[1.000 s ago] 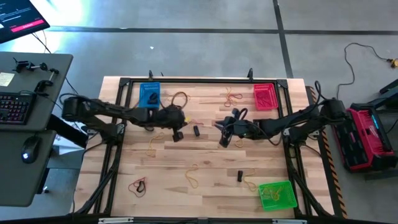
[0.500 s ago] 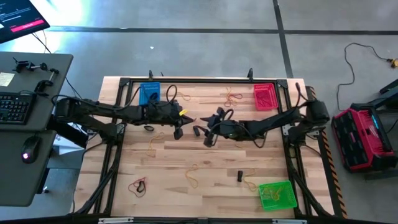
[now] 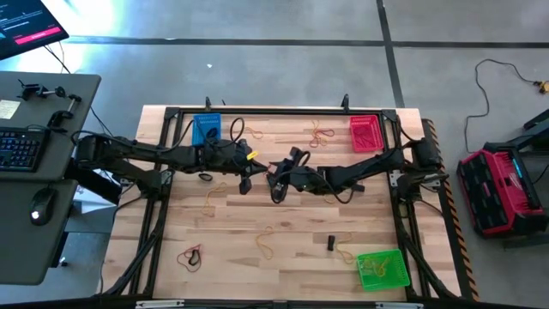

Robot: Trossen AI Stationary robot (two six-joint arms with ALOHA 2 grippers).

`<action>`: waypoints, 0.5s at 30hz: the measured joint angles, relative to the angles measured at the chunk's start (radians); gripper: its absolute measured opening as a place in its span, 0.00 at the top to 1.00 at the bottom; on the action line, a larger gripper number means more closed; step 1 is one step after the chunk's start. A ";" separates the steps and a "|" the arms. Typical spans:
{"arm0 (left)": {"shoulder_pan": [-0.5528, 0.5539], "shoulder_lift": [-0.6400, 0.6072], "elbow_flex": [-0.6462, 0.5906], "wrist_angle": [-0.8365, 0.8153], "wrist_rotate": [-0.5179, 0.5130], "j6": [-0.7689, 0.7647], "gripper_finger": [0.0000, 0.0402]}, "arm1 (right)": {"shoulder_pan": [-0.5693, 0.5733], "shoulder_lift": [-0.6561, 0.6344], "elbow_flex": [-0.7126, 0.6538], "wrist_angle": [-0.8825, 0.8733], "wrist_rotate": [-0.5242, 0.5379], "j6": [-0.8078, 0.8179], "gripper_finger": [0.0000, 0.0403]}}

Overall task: Sort rubber bands into baskets
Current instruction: Put the red rubber band into the red bin

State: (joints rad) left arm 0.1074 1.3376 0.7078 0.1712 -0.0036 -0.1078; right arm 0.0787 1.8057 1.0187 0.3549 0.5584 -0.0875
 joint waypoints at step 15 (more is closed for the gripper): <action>-0.015 0.000 0.000 0.030 -0.038 0.057 0.86 | 0.021 -0.055 0.000 -0.078 0.105 -0.024 1.00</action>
State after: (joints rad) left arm 0.0924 1.3376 0.7078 0.2012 -0.0414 -0.0511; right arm 0.0997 1.7507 1.0187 0.2766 0.6629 -0.1117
